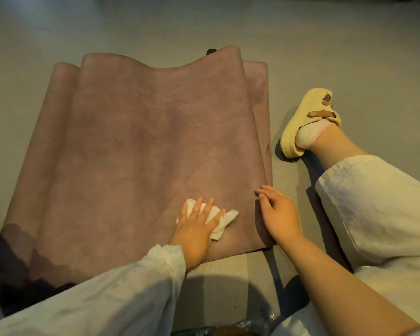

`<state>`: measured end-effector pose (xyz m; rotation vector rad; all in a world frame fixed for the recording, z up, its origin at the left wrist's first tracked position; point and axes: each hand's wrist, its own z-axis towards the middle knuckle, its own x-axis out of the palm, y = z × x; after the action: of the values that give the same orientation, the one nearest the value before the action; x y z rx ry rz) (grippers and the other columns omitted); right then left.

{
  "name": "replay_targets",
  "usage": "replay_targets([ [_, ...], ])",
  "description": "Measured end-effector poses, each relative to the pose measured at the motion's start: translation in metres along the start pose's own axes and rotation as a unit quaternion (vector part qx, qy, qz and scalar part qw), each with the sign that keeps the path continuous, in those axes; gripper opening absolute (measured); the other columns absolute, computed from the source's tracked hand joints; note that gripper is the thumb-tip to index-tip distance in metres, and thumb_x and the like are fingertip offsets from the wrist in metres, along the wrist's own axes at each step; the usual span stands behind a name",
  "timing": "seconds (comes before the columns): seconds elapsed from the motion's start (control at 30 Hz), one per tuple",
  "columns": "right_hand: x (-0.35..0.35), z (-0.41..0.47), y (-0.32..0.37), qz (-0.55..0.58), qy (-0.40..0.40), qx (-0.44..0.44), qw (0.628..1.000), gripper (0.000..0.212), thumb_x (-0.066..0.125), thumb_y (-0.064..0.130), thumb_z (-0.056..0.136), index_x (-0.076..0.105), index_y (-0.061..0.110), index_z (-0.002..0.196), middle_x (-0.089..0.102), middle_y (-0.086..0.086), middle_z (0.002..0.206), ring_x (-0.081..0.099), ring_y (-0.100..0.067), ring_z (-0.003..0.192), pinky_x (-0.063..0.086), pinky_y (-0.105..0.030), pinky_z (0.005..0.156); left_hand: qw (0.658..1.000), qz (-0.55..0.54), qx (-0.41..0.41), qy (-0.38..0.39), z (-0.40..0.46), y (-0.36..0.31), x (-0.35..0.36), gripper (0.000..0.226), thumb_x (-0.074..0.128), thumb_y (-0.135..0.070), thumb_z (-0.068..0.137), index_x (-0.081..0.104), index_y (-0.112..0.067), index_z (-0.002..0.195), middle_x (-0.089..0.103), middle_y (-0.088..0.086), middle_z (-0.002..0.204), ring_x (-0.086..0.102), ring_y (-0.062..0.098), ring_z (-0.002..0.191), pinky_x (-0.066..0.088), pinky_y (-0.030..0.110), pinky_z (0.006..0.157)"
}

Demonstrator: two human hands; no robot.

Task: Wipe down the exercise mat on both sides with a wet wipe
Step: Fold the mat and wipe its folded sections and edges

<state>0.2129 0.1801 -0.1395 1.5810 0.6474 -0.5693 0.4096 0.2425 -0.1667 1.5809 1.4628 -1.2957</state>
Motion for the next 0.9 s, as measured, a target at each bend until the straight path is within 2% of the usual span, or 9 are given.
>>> replay_targets([
  [0.1, 0.0, -0.001, -0.008, -0.036, 0.006, -0.031, 0.999, 0.029, 0.047, 0.016, 0.096, 0.065, 0.014, 0.119, 0.056, 0.002, 0.131, 0.043, -0.016, 0.123, 0.02, -0.009, 0.094, 0.995, -0.003, 0.098, 0.019, -0.014, -0.02, 0.025, 0.081, 0.038, -0.034, 0.091, -0.028, -0.047, 0.137, -0.035, 0.0, 0.15, -0.039, 0.027, 0.132, -0.036, 0.044, 0.097],
  [0.17, -0.002, -0.001, -0.012, -0.06, 0.009, -0.057, 0.997, 0.029, 0.047, 0.015, 0.096, 0.065, 0.017, 0.119, 0.055, 0.002, 0.132, 0.042, -0.017, 0.124, 0.021, -0.013, 0.097, 0.988, 0.02, 0.143, 0.046, -0.02, -0.029, 0.033, 0.081, 0.039, -0.039, 0.094, -0.029, -0.046, 0.137, -0.051, -0.005, 0.135, -0.049, 0.025, 0.123, -0.04, 0.045, 0.092],
  [0.23, -0.004, 0.004, -0.016, -0.072, 0.013, -0.076, 0.994, 0.029, 0.048, 0.015, 0.096, 0.065, 0.019, 0.118, 0.052, 0.002, 0.136, 0.041, -0.018, 0.126, 0.024, -0.019, 0.1, 0.987, 0.041, 0.152, 0.037, -0.021, -0.028, 0.032, 0.077, 0.038, -0.035, 0.096, -0.023, -0.036, 0.143, -0.047, -0.007, 0.136, -0.045, 0.023, 0.127, -0.037, 0.044, 0.096],
  [0.3, -0.007, 0.01, -0.019, -0.076, 0.03, -0.084, 0.993, 0.028, 0.048, 0.017, 0.095, 0.066, 0.023, 0.116, 0.047, 0.001, 0.142, 0.039, -0.019, 0.129, 0.026, -0.024, 0.101, 0.985, 0.063, 0.16, -0.007, -0.015, -0.019, 0.025, 0.07, 0.034, -0.028, 0.095, -0.011, -0.028, 0.148, -0.03, -0.006, 0.146, -0.028, 0.019, 0.137, -0.027, 0.041, 0.107],
  [0.37, -0.009, 0.016, -0.023, -0.094, 0.05, -0.1, 0.989, 0.028, 0.049, 0.019, 0.095, 0.065, 0.026, 0.117, 0.042, -0.001, 0.145, 0.037, -0.02, 0.13, 0.026, -0.026, 0.101, 0.986, 0.08, 0.123, -0.079, -0.006, -0.008, 0.014, 0.064, 0.031, -0.023, 0.092, 0.0, -0.026, 0.148, -0.009, -0.004, 0.154, -0.003, 0.019, 0.145, -0.009, 0.04, 0.115],
  [0.47, -0.009, 0.024, -0.029, -0.133, 0.07, -0.124, 0.981, 0.036, 0.044, 0.026, 0.098, 0.052, 0.028, 0.133, 0.037, -0.002, 0.149, 0.036, -0.022, 0.132, 0.029, -0.03, 0.103, 0.997, 0.017, -0.012, -0.067, 0.013, 0.006, 0.0, 0.059, 0.024, -0.024, 0.099, -0.016, -0.024, 0.142, -0.01, -0.003, 0.157, -0.008, 0.019, 0.145, -0.019, 0.034, 0.111],
  [0.53, -0.011, 0.032, -0.033, -0.141, 0.083, -0.124, 0.979, 0.042, 0.038, 0.028, 0.1, 0.04, 0.029, 0.142, 0.036, -0.002, 0.149, 0.038, -0.022, 0.132, 0.03, -0.032, 0.106, 0.996, 0.007, -0.058, -0.072, 0.03, 0.012, -0.008, 0.057, 0.02, -0.028, 0.101, -0.011, -0.02, 0.148, -0.01, -0.001, 0.158, -0.01, 0.019, 0.145, -0.014, 0.034, 0.113],
  [0.73, -0.012, 0.065, -0.041, -0.158, 0.106, -0.129, 0.973, 0.046, 0.028, 0.032, 0.102, 0.026, 0.031, 0.147, 0.045, -0.002, 0.143, 0.04, -0.024, 0.131, 0.035, -0.042, 0.108, 0.991, -0.027, -0.096, -0.088, 0.077, 0.005, -0.021, 0.056, 0.018, -0.031, 0.102, -0.008, -0.016, 0.149, -0.01, 0.0, 0.158, -0.013, 0.02, 0.144, -0.01, 0.036, 0.114],
  [0.9, -0.008, 0.081, -0.045, -0.189, 0.111, -0.144, 0.965, 0.052, 0.015, 0.043, 0.095, 0.018, 0.035, 0.147, 0.041, -0.004, 0.146, 0.034, -0.026, 0.135, 0.028, -0.042, 0.112, 0.987, -0.048, -0.105, -0.11, 0.131, 0.01, -0.035, 0.056, 0.018, -0.029, 0.101, -0.007, -0.014, 0.149, -0.009, 0.001, 0.158, -0.012, 0.021, 0.145, -0.011, 0.035, 0.114],
])
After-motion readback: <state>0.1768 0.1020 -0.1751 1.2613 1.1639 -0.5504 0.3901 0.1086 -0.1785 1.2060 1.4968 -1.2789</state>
